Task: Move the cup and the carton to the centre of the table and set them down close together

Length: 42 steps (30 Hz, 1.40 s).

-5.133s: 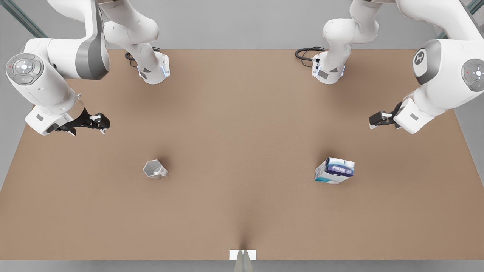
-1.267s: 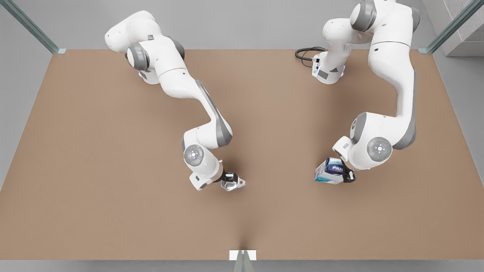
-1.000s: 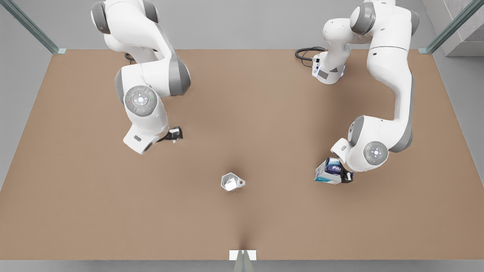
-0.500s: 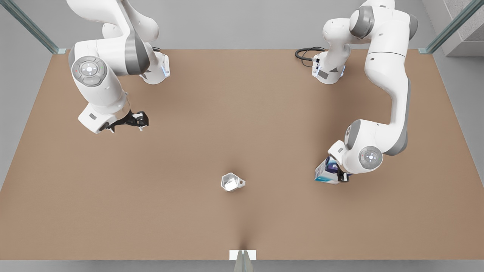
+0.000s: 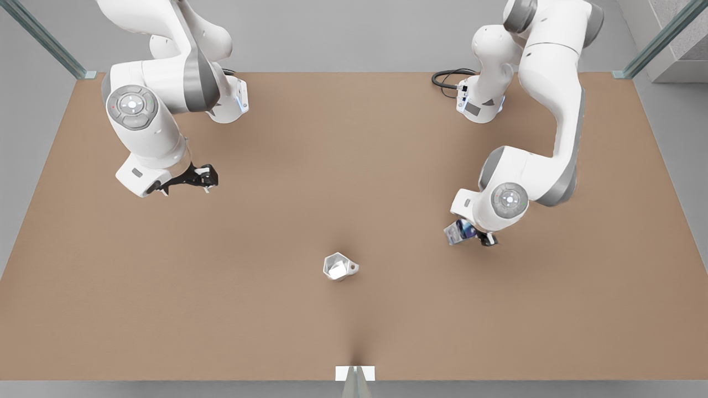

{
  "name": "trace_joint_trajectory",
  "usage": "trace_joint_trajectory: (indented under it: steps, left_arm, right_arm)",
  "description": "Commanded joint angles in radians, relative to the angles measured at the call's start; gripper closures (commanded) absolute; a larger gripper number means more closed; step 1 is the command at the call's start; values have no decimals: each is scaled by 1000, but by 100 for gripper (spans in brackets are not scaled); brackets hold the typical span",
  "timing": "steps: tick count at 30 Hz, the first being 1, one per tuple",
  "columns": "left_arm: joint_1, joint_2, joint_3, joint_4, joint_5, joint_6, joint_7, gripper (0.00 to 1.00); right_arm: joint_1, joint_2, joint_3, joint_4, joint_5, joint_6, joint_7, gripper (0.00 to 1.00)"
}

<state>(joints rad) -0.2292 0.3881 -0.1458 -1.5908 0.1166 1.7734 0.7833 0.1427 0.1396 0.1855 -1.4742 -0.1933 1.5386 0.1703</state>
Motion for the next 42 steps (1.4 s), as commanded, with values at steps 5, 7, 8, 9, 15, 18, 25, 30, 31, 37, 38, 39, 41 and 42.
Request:
trace_joint_trajectory:
  steps: [5,7,8,9,15,18,25,30,31,37,38,39,41,42]
  left_arm:
    - [-94,12,-41,9,-51,24,-525,31]
    - [-145,20,-67,11,-55,44,-981,31]
    - [-180,25,-67,12,-52,61,-1249,31]
    - [-209,34,-67,12,-48,70,-1433,31]
    - [-257,144,-61,120,-48,112,-1926,31]
    - [-260,183,-52,189,-46,119,-1991,31]
    - [-358,255,-17,311,-51,118,-2124,31]
    - [-369,275,-15,316,-51,132,-2145,21]
    - [-369,279,-15,315,-49,132,-2145,0]
    - [-368,282,-6,304,-49,147,-2150,0]
    - [-368,287,-6,304,-49,147,-2150,0]
    - [-369,287,2,305,-49,147,-2152,0]
    - [-369,285,5,307,-49,146,-2152,0]
    - [-369,282,5,307,-49,139,-2153,0]
  right_arm:
    - [0,0,0,0,0,1,0,0]
    - [0,0,0,0,0,3,2,0]
    - [0,0,0,0,0,3,2,0]
    - [0,0,0,0,0,3,2,0]
    - [0,1,0,0,0,3,2,0]
    - [0,1,0,0,0,3,2,0]
    - [0,3,0,0,0,6,2,0]
    - [0,3,0,0,0,6,2,0]
    - [0,3,0,0,0,8,2,0]
    - [1,8,0,0,2,8,3,0]
    - [1,9,0,0,2,9,3,0]
    - [1,9,0,0,0,9,3,0]
    - [1,9,0,0,0,8,3,0]
    - [1,9,0,0,0,9,3,0]
